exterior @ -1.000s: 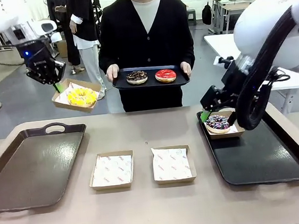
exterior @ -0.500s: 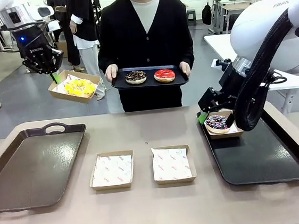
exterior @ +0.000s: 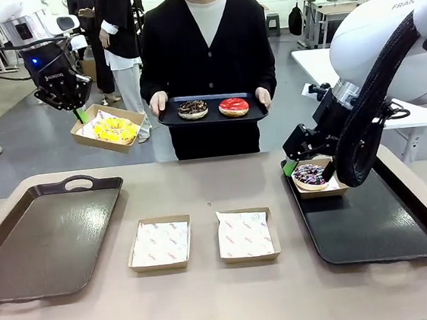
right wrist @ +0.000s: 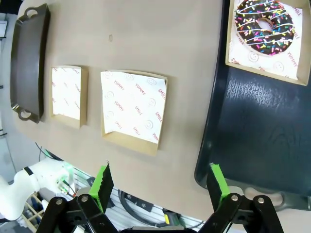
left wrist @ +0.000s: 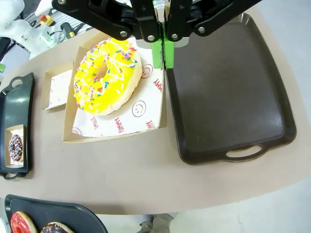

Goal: Individually package the donuts and arrange them on the tray.
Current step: Place the picked Paper togo box on the Handle tray while simultaneously picking up another Paper togo box from the table with the other hand.

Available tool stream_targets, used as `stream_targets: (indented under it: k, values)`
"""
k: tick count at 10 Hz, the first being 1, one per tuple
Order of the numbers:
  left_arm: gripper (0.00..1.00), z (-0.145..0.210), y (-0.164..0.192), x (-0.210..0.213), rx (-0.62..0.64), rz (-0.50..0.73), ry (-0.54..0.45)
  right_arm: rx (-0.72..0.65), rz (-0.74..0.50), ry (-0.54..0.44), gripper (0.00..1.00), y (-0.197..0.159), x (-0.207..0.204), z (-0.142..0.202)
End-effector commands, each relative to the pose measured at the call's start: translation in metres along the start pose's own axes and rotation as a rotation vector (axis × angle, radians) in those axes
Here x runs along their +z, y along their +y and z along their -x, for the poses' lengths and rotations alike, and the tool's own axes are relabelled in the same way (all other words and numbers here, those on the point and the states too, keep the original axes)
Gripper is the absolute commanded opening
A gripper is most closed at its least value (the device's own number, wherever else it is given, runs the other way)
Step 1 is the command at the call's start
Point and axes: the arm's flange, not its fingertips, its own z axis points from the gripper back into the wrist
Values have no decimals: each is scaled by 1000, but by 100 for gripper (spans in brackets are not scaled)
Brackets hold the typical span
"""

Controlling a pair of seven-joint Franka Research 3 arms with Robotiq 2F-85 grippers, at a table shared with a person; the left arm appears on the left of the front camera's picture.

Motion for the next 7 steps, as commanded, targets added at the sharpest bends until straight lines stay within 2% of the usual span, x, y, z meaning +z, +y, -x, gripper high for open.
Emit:
stream_targets:
  k: [1,3,7]
  values:
    - [1,3,2,0,-8,-1,-21,6,15,-3,100,0,0,1]
    - [1,-2,12,-13,-15,-21,-16,1,-1,0,100,0,0,0]
    - [1,19,88,-65,9,6,31,-11,110,50,100,43,-40,-11]
